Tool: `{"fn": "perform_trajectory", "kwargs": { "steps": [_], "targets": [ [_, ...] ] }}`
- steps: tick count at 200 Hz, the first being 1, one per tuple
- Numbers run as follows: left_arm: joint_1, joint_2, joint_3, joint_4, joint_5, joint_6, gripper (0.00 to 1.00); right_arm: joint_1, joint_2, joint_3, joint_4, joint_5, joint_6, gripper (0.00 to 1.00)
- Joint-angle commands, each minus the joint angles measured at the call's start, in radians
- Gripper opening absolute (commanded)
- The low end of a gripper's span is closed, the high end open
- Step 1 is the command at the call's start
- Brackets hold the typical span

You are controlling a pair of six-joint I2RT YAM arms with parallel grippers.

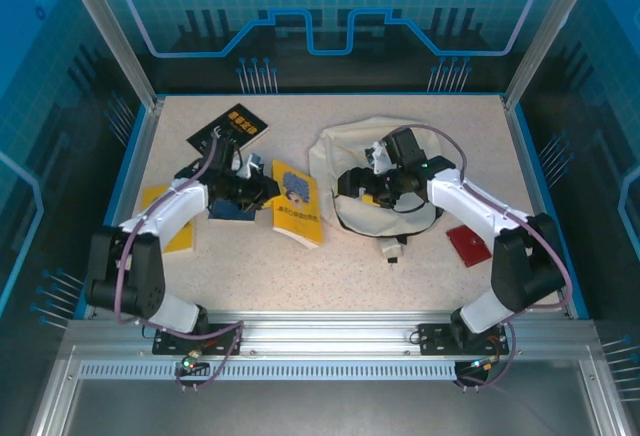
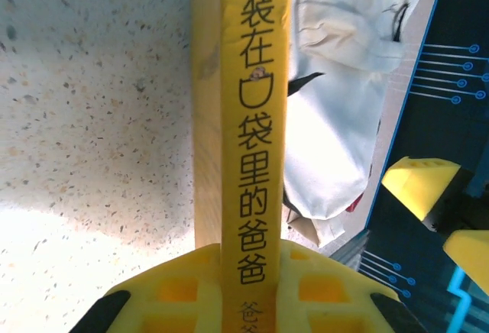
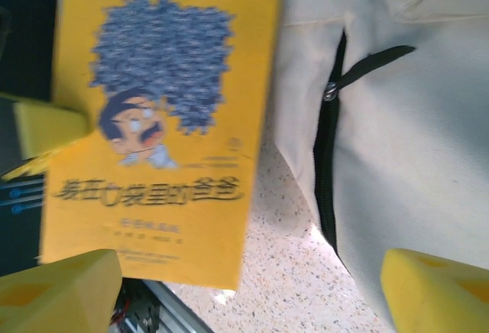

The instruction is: Pack the student bag

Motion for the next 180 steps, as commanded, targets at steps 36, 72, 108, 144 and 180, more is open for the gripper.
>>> {"fn": "perform_trajectory", "kwargs": {
  "steps": [36,72,108,144,180],
  "targets": [
    [-0.044,-0.202,0.148,-0.06,-0.159,-0.108,0.12,-0.071,-0.161,-0.129,0.138,-0.058,0.198,0.93],
    [-0.145,-0.215,0.145,0.174,-0.327,-0.303,0.12,-0.074,-0.223,-0.175,0.381,-0.174,0.482,0.94],
    [-0.235,-0.171,0.183,0.344,-0.44,-0.42,0.12,-0.06,-0.261,-0.226,0.59,-0.214,0.682,1.0],
    [-0.282,-0.143,0.201,0.458,-0.514,-0.524,0.12,-0.051,-0.302,-0.29,0.714,-0.171,0.828,1.0],
    [-0.331,-0.138,0.169,0.604,-0.597,-0.62,0.11,-0.014,-0.275,-0.29,0.831,-0.14,0.948,1.0]
  ]
}}
